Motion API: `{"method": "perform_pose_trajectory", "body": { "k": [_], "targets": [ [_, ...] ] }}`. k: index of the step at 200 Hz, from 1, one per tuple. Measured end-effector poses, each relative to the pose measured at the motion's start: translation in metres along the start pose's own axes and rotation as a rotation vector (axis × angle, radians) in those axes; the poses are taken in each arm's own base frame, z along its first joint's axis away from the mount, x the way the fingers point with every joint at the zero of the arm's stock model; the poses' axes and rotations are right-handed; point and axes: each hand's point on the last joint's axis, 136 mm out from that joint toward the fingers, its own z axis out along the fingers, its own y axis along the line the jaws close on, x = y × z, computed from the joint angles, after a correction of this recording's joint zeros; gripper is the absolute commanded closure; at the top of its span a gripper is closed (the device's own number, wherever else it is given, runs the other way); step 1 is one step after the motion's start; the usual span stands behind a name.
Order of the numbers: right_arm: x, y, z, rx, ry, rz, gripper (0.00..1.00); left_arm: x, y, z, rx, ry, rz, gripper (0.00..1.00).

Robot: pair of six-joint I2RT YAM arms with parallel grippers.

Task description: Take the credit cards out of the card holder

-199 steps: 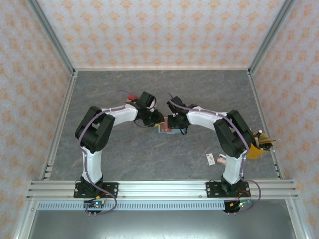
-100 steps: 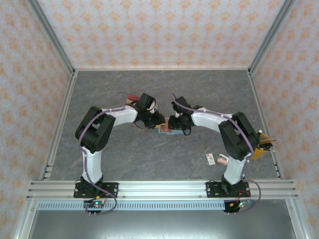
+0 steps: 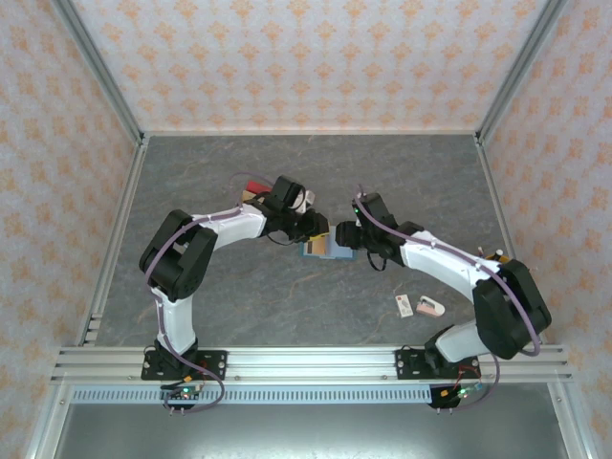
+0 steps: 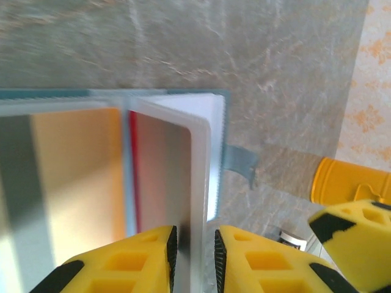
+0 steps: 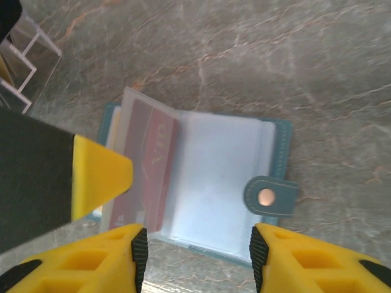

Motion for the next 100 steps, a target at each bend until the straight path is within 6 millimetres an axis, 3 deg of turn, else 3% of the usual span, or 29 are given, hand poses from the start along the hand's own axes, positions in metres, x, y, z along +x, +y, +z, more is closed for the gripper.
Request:
{"method": "perform_pose_trajectory", "body": {
  "k": [45, 100],
  "targets": [
    [-0.011, -0.011, -0.016, 0.034, -0.112, 0.012, 0.50, -0.002, -0.040, 0.008, 0.041, 0.003, 0.064, 0.72],
    [-0.018, -0.012, -0.020, 0.032, -0.153, 0.018, 0.51, -0.002, -0.020, 0.013, -0.036, 0.005, 0.027, 0.73]
  ]
}}
